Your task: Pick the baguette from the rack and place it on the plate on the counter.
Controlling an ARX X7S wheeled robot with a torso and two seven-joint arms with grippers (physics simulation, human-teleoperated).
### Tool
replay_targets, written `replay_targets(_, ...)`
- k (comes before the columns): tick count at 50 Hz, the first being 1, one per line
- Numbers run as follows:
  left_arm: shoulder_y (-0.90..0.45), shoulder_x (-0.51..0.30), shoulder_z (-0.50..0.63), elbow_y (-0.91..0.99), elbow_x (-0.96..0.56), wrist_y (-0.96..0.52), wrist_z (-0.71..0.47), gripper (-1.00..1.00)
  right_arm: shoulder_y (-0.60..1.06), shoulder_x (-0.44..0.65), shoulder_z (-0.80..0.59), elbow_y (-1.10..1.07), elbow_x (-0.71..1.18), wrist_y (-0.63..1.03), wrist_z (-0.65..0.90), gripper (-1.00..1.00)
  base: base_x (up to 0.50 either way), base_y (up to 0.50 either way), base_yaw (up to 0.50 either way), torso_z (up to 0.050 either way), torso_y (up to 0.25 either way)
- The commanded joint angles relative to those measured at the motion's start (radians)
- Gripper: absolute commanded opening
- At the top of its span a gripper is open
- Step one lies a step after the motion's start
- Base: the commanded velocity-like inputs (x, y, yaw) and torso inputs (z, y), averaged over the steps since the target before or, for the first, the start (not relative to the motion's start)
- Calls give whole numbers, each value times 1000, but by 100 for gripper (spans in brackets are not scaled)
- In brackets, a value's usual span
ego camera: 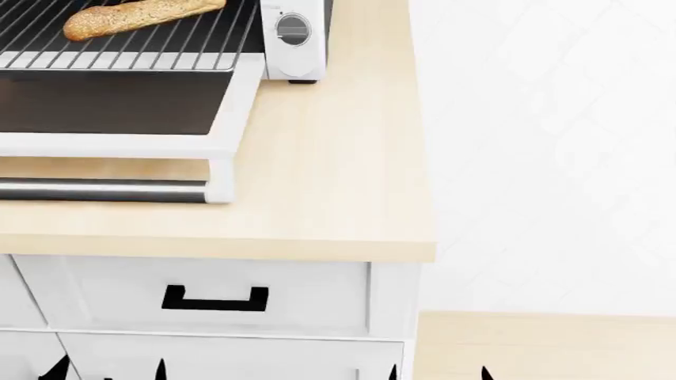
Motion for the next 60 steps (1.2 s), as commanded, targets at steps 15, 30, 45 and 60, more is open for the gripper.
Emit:
replay_targets(15,106,-81,54,439,-14,-231,-18,100,-100,70,-17,-312,22,182,82,100,0,0,0,46,92)
replay_targets(30,114,-130,37,762,-70,-498,-2,100,-126,126,-63,-579,-62,394,125,100,0,24,0,46,92)
replay_targets(45,98,-146,44,855,-77,-563,-17,100,-128,135,-70,-674,-62,430,141,100,0,500,0,46,92)
replay_targets(60,103,-156,42,862,-83,-562,-31,100,-114,146,-89,-696,-59,462,145,100,0,500,0,46,92)
